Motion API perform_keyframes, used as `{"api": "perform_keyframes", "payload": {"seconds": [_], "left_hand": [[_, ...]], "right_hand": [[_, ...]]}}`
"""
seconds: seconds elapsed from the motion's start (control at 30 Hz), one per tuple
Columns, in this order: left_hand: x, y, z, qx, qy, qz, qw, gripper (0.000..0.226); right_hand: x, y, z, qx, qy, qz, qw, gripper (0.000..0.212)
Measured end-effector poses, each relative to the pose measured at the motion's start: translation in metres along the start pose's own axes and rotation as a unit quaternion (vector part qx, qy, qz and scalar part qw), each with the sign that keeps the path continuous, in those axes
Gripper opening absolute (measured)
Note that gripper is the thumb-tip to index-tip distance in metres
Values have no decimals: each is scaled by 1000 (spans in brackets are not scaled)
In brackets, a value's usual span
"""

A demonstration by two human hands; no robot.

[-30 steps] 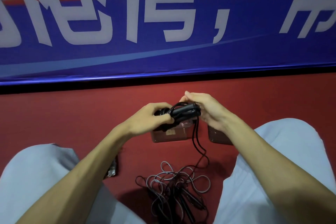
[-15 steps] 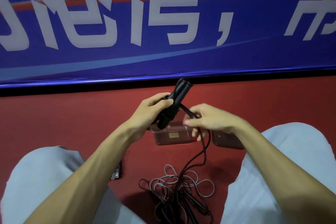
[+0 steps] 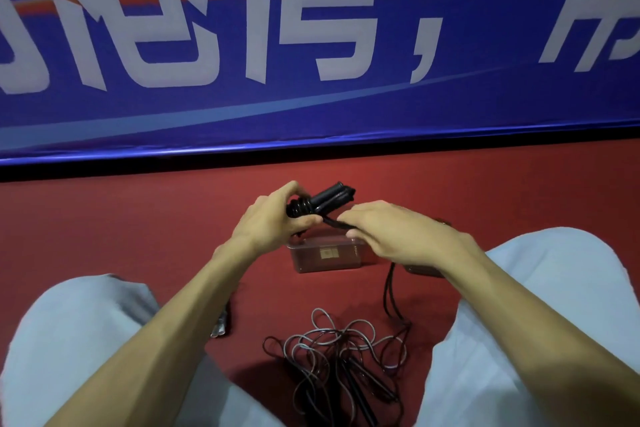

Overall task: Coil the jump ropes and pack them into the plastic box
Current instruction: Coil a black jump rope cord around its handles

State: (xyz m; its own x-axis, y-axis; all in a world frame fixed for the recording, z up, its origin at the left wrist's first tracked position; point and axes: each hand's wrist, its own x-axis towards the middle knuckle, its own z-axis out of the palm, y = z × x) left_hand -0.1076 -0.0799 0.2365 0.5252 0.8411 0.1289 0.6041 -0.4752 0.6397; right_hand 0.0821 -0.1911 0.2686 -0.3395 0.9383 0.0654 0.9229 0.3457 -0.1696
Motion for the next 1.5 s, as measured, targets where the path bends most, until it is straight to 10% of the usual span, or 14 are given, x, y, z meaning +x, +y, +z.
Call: {"api": "perform_keyframes", "payload": {"seconds": [0.33,0.83,1.17,1.5], "left_hand": [[-3,2,4,165,-152,99,970,52],[-12,15,4,66,-100,135,984,73],[-14,27,-5,-230,-38,91,968,29],[-18,36,-8,-376,-24,30,926,36]], "right_hand": [[6,0,13,-52,219,-34,974,19],[18,14,15,248,191,184,932,18],[17,24,6,608,178,157,758,24],[8,13,2,446,10,101,890,8]]}}
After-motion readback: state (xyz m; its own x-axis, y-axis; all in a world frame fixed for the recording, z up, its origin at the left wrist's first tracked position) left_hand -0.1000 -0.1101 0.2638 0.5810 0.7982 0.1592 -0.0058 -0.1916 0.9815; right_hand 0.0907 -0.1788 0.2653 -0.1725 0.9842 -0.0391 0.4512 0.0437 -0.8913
